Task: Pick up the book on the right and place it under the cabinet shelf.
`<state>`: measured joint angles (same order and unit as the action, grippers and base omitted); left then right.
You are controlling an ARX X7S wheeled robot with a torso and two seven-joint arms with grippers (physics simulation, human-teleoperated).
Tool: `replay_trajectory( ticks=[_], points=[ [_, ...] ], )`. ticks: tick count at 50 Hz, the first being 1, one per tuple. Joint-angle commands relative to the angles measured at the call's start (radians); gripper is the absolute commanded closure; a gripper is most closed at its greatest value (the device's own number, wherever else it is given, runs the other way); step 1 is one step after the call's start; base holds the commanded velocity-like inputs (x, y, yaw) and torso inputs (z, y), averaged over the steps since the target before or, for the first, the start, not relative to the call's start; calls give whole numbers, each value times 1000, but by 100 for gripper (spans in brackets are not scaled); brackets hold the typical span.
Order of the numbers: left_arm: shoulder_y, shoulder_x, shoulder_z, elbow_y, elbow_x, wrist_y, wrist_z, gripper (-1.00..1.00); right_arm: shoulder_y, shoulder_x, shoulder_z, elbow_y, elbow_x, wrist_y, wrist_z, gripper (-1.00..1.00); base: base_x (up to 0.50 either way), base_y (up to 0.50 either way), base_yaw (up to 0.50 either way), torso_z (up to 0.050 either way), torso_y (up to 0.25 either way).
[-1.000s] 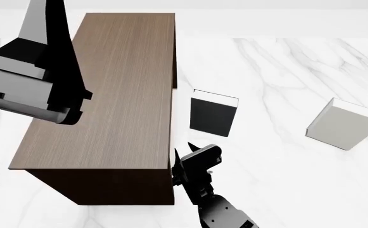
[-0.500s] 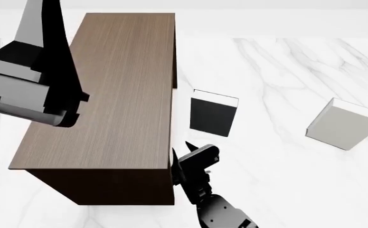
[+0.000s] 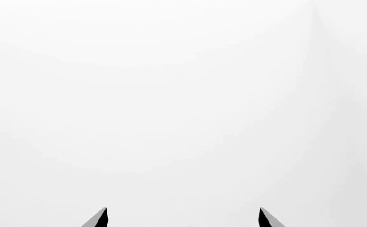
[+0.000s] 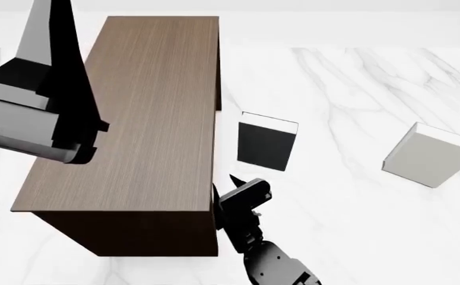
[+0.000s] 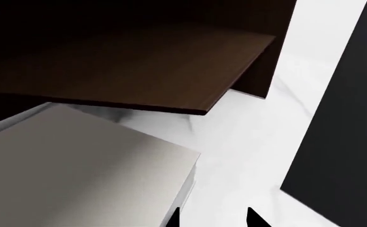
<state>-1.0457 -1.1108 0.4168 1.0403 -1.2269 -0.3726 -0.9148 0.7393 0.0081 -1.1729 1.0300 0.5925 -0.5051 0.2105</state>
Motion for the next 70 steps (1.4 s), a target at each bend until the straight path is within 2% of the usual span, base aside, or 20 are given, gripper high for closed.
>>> replay_trajectory(
  ticks=[1, 5, 18, 26, 38, 70],
  points=[
    [-7, -20, 28, 1, 7, 25, -8, -100, -44, -8, -24, 278, 81, 221, 117, -100, 0, 0, 18, -10, -13],
    [-11, -27, 37, -1, 8, 32, -9, -100, -45, -7, 74, 279, 4, 235, 113, -100, 5, 5, 10, -5, -13],
    [-38, -15, 67, -7, 7, 29, -14, -100, -65, 2, 550, 279, -354, 255, 102, -100, 7, 3, 7, -4, -11],
    [-36, -12, 83, -10, 17, 33, -10, -100, -64, 4, 697, 279, -465, 251, 76, -100, 4, 0, 0, -4, -9],
    [-29, -22, 90, -15, 18, 50, -12, -100, -74, 1, 768, 278, -532, 232, 39, -100, 1, 0, 1, -3, -6],
    [-59, -33, 114, -8, 1, 58, -29, -100, -80, 41, 862, 278, -563, 207, 34, -100, 2, -1, -7, -2, -6]
  ],
)
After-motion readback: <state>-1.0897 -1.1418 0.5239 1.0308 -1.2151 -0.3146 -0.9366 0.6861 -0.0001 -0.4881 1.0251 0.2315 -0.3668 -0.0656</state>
